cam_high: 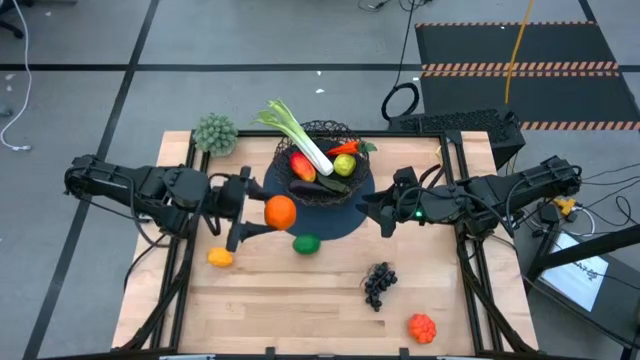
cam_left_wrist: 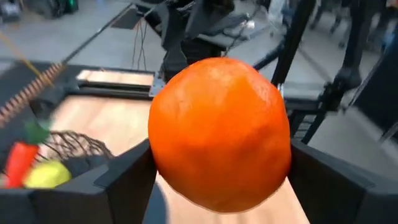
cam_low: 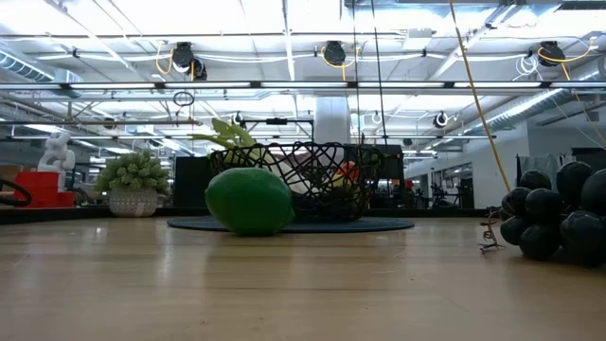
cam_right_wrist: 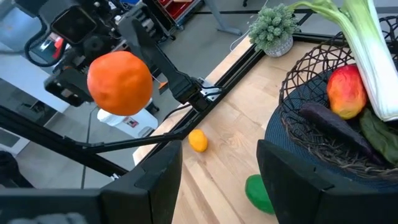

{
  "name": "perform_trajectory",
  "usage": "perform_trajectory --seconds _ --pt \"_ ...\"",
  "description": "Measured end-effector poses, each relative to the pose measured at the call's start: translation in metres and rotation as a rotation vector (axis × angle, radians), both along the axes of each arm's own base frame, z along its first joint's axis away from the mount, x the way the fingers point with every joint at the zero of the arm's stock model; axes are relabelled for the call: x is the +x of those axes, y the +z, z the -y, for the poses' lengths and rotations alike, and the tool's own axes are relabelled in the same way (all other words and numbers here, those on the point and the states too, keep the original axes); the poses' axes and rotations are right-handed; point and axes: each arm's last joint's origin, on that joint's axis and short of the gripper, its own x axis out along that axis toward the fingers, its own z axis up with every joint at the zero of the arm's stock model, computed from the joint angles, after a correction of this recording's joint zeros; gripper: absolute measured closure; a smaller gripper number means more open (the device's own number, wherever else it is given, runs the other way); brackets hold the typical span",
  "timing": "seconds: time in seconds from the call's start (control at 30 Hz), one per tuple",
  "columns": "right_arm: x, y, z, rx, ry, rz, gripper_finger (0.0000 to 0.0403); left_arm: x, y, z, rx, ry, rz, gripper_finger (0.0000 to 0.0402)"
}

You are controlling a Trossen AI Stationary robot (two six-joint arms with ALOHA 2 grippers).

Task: Build produce basket
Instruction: Put the orange into the wire basket

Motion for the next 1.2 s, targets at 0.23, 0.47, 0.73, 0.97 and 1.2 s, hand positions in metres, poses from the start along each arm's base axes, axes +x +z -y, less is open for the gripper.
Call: perform_trajectory --seconds 0.23,0.47,0.73,0.97,1.2 --pt "0.0000 0.0000 0.0001 -0.008 0.002 -0.002 0.0203 0.0000 0.0000 0.0000 -0.257 0.072 -0.024 0.0067" --pt "0.0020 -0.0021 0.0009 -0.086 -0.026 -0.021 0.0203 0.0000 0.0000 0.0001 -0.531 0.149 -0.050 0.0067" --pt "0.0026 -0.0037 0.0006 -0.157 0.005 -0.053 0.0203 0.0000 0.0000 0.0001 -0.814 0.230 -0.076 0.0066" --pt "0.0012 -0.0065 0.0010 -0.256 0.044 -0.110 0.0203 0.0000 0.0000 -0.0001 -0.842 0.240 -0.077 0.0066" --pt "-0.0035 -0.0084 0.0016 -0.353 0.125 -0.174 0.0203 0.0002 0.0001 -0.0014 -0.708 0.230 -0.052 0.0066"
